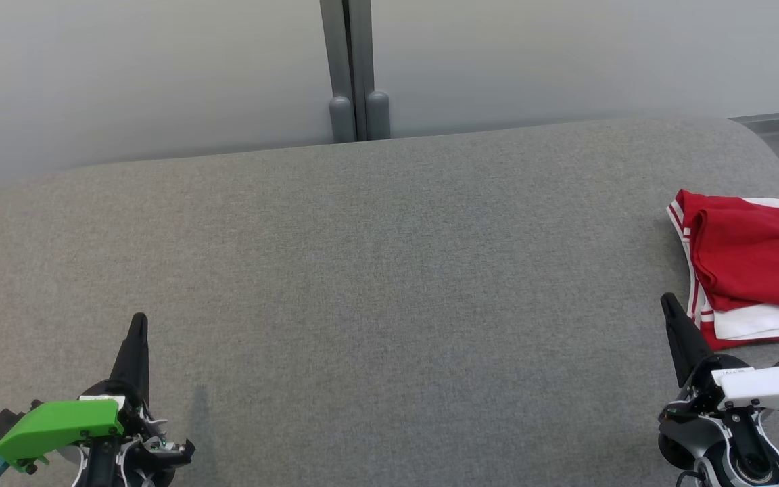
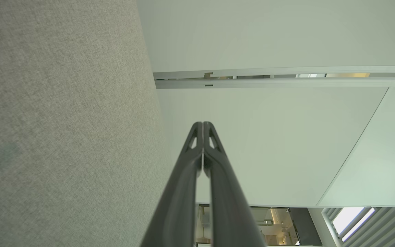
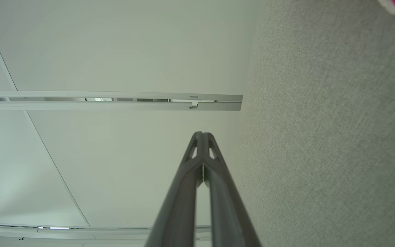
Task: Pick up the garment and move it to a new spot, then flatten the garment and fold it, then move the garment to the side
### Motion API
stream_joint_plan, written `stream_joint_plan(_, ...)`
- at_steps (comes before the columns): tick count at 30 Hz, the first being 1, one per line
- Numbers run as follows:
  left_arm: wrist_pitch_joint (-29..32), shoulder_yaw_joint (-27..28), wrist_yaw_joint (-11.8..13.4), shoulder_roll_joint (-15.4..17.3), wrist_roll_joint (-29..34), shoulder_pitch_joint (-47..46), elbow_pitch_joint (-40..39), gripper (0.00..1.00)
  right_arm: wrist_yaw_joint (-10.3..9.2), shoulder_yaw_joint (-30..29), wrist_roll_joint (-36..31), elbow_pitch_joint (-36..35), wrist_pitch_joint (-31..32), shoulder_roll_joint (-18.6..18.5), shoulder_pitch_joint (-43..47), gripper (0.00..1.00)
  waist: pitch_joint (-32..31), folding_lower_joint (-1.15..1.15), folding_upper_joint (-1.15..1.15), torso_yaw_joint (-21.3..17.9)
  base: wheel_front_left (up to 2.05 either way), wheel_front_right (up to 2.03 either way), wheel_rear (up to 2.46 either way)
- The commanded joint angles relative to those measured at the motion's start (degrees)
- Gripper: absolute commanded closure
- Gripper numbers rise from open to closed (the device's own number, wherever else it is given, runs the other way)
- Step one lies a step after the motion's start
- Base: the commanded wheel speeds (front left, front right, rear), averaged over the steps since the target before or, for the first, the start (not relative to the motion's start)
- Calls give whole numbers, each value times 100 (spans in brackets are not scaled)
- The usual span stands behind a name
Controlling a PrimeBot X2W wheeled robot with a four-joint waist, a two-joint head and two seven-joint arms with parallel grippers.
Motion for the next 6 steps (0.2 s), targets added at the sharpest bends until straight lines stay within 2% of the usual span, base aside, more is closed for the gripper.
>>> stream_joint_plan(1, 22, 12, -27, 40, -19, -57, -10, 100, -2, -11, 20, -23, 19, -32, 58, 100, 0, 0, 0, 0, 0, 0, 0)
stream_joint_plan(6, 22, 12, -27, 40, -19, -57, -10, 100, -2, -11, 20, -23, 19, -32, 58, 100, 0, 0, 0, 0, 0, 0, 0)
